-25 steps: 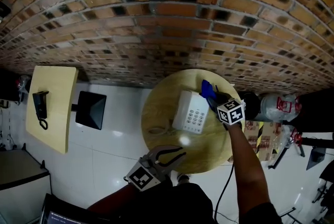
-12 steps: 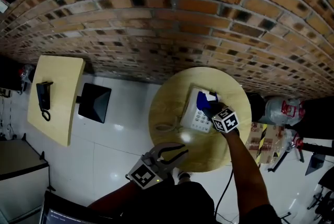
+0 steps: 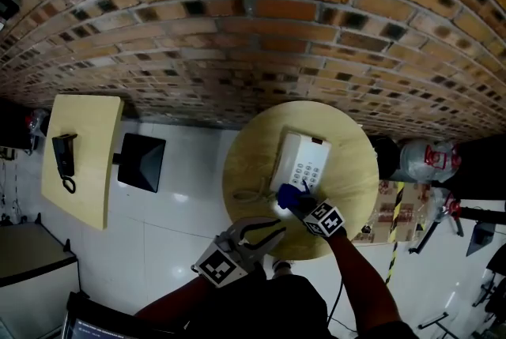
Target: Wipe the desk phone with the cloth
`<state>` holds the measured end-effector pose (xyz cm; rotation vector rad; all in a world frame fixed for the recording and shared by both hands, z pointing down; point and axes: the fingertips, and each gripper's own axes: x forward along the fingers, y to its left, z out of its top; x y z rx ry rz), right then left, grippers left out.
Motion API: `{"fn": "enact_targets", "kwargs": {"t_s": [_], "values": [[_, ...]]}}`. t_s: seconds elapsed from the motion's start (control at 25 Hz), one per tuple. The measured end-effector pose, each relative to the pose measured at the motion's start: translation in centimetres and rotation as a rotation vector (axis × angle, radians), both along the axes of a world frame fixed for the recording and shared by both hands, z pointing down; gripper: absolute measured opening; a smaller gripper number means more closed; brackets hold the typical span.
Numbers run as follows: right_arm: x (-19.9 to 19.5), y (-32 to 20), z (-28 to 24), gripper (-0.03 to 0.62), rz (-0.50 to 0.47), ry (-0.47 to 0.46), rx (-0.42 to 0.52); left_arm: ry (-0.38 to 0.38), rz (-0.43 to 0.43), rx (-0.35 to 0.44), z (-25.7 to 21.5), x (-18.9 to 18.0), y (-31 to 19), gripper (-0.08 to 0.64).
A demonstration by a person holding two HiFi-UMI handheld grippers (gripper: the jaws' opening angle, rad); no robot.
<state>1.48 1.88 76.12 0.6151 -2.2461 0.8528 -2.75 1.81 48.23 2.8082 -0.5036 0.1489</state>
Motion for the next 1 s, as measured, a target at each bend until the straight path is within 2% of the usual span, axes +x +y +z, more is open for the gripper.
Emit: {"fn": "enact_targets", "kwargs": {"t_s": [0.12,0.32,0.44,0.6,0.8,1.0], "values": [[0.9,-2.7,-2.7,0.083,0.065,-0.034,0.061,0.011,0.004,0.007,-0.1,0.1,-0.1,0.066],[3.7,-11.6,-7.2,0.083,0.175,-0.053,0.19,0.004,-0.007,0.0,0.0,-0.6,-0.3,0.066],[4.1,-16.6,-8.4,0.083,0.191,-0.03,0.239,0.006,-0.019,0.001,0.0,-1.3,-0.4,0.066],[3.0,-21.1,-8.1,0.083,0.183,-0.003,0.244,0.0,-0.038,-0.004,0.2,-2.4,-0.8,0.066],[1.1,-21.4,-6.8,0.083,0.129,0.044,0.222,-0.005,-0.059,-0.014,0.8,-3.5,-1.1,0.066],[-1.4,-16.7,-7.0,0.083,0.06,0.019,0.216,0.005,-0.057,0.0,0.7,-3.5,-1.1,0.066]]}}
